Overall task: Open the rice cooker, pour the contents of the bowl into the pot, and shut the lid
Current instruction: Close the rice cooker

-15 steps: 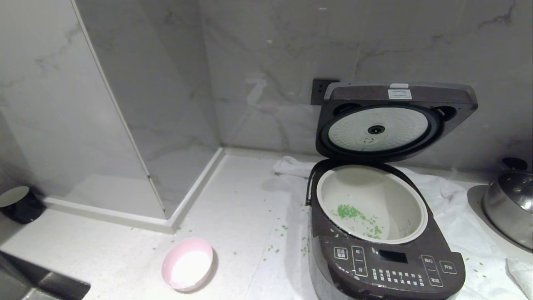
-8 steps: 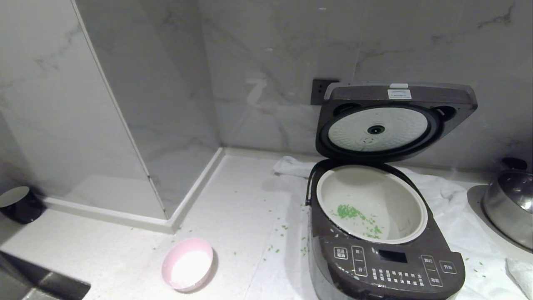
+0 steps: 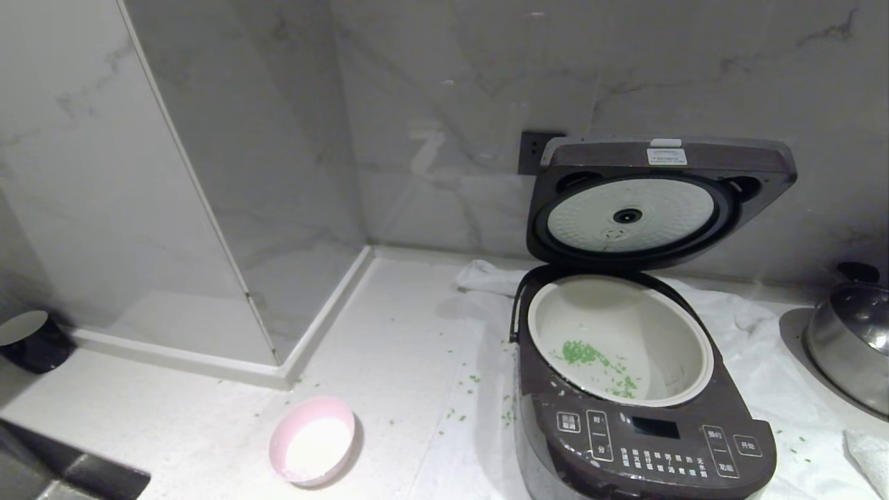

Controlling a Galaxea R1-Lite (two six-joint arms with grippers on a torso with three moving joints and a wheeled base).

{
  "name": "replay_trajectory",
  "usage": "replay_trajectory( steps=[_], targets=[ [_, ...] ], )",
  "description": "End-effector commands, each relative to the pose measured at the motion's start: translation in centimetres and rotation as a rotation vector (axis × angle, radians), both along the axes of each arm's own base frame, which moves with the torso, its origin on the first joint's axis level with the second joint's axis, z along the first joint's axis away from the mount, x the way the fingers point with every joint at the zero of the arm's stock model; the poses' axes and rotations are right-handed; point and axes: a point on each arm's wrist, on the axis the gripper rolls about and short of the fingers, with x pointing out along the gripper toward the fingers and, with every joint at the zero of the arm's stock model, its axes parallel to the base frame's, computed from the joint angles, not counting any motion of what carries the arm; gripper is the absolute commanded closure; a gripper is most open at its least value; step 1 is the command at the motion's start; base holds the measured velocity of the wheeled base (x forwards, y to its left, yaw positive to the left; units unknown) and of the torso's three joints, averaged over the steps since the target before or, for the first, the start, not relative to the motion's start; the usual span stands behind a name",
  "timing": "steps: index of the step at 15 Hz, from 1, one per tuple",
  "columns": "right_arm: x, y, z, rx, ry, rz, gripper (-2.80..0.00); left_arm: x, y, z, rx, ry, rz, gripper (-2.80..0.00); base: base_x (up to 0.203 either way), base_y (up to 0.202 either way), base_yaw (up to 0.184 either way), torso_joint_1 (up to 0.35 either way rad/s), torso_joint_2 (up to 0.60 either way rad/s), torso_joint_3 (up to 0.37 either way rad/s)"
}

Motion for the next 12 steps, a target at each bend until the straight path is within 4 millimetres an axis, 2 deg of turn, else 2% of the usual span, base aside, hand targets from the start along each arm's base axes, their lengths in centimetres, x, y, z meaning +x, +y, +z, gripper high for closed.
replay_trajectory(
  steps=[1,3,9,12],
  targets=[
    [0.01,0.00,0.01,0.000,0.001,0.000,0.00,0.01,0.00,-0.02,0.001,0.003,0.002,0.00,0.000,0.000,0.000,0.000,0.00,0.000],
    [0.01,0.00,0.00,0.000,0.002,0.000,0.00,0.01,0.00,-0.02,0.001,0.003,0.002,0.00,0.001,-0.041,-0.002,0.002,0.00,0.001],
    [0.01,0.00,0.00,0.000,0.002,0.000,0.00,0.01,0.00,-0.02,0.001,0.003,0.000,0.00,0.000,-0.186,0.000,0.002,0.00,0.004],
    [0.01,0.00,0.00,0.000,0.002,0.000,0.00,0.01,0.00,-0.02,0.001,0.003,0.000,0.00,0.000,-0.079,0.002,0.001,0.00,0.002]
  ],
)
